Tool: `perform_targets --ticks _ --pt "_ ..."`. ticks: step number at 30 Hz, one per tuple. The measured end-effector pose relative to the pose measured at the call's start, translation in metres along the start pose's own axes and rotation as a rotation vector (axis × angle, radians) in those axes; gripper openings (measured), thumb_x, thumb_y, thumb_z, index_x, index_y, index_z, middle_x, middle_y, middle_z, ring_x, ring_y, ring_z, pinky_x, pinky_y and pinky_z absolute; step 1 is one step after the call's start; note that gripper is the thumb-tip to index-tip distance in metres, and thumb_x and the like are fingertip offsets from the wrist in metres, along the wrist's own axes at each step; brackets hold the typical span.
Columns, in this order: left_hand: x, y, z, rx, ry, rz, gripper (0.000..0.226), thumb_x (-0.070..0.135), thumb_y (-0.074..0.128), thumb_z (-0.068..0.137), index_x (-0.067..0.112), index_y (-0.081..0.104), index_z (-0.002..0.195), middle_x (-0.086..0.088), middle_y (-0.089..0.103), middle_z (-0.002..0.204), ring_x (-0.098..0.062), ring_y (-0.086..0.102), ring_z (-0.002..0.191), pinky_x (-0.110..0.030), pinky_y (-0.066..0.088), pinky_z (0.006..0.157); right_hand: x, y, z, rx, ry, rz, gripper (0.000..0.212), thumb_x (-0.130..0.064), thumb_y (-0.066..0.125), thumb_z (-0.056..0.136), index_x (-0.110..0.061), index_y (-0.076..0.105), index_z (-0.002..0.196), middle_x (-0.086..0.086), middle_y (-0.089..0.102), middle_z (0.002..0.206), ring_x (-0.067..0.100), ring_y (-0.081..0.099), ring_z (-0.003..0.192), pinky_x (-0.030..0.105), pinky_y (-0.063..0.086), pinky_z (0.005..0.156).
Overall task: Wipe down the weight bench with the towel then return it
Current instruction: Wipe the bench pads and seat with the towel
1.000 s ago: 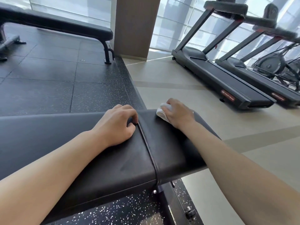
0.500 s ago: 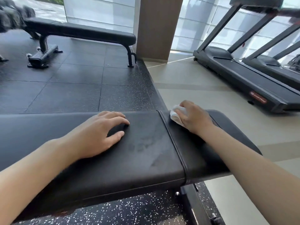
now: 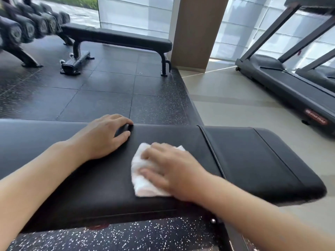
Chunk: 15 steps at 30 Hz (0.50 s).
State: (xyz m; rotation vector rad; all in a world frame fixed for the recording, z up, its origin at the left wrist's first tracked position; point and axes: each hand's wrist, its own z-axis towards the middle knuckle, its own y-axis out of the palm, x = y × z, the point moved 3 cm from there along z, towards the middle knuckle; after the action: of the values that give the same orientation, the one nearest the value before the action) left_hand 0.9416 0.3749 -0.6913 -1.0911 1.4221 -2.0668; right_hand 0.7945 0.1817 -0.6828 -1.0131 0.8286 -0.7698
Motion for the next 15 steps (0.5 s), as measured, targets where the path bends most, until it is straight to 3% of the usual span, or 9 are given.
perform_targets --ticks 2,5,8,12,15 --pt "0.005 0.002 0.001 -0.016 0.016 -0.004 0.033 0.041 0.057 0.101 0.033 0.059 0.133 0.014 0.059 0.133 -0.014 0.051 0.127 -0.036 0.038 0.113 0.07 -0.015 0.024 0.064 0.22 -0.048 0.033 -0.055 0.045 0.094 -0.027 0.057 0.106 -0.005 0.062 0.11 0.02 0.06 0.106 0.036 0.045 0.087" --pt "0.005 0.002 0.003 -0.009 0.013 -0.005 0.033 0.041 0.057 0.1 0.033 0.059 0.133 0.013 0.059 0.134 -0.016 0.05 0.128 -0.038 0.038 0.114 0.129 -0.021 0.05 0.081 0.493 -0.149 0.027 -0.051 0.046 0.097 -0.027 0.057 0.102 -0.002 0.064 0.112 0.027 0.062 0.107 0.035 0.039 0.079" --pt "0.007 0.001 0.006 -0.025 0.012 -0.009 0.031 0.04 0.059 0.099 0.035 0.06 0.13 0.012 0.059 0.133 -0.017 0.051 0.128 -0.039 0.039 0.113 0.095 -0.011 0.044 0.081 0.424 -0.169 0.026 -0.048 0.051 0.1 -0.024 0.057 0.109 -0.003 0.063 0.114 0.025 0.06 0.108 0.033 0.031 0.076" --pt "0.022 0.002 0.014 -0.033 0.048 -0.048 0.026 0.036 0.061 0.099 0.033 0.065 0.124 0.016 0.06 0.126 -0.011 0.052 0.12 -0.028 0.037 0.105 -0.011 -0.009 -0.022 0.025 0.039 -0.024 0.026 -0.047 0.053 0.099 -0.024 0.055 0.109 -0.009 0.057 0.105 0.017 0.055 0.098 0.034 0.035 0.076" --pt "0.034 0.01 0.021 -0.038 0.101 -0.039 0.025 0.036 0.062 0.099 0.034 0.066 0.123 0.017 0.059 0.126 -0.01 0.052 0.119 -0.029 0.038 0.106 0.001 -0.018 -0.025 -0.055 0.004 0.017 0.028 -0.05 0.052 0.098 -0.024 0.056 0.108 -0.012 0.056 0.102 0.013 0.055 0.097 0.034 0.039 0.075"
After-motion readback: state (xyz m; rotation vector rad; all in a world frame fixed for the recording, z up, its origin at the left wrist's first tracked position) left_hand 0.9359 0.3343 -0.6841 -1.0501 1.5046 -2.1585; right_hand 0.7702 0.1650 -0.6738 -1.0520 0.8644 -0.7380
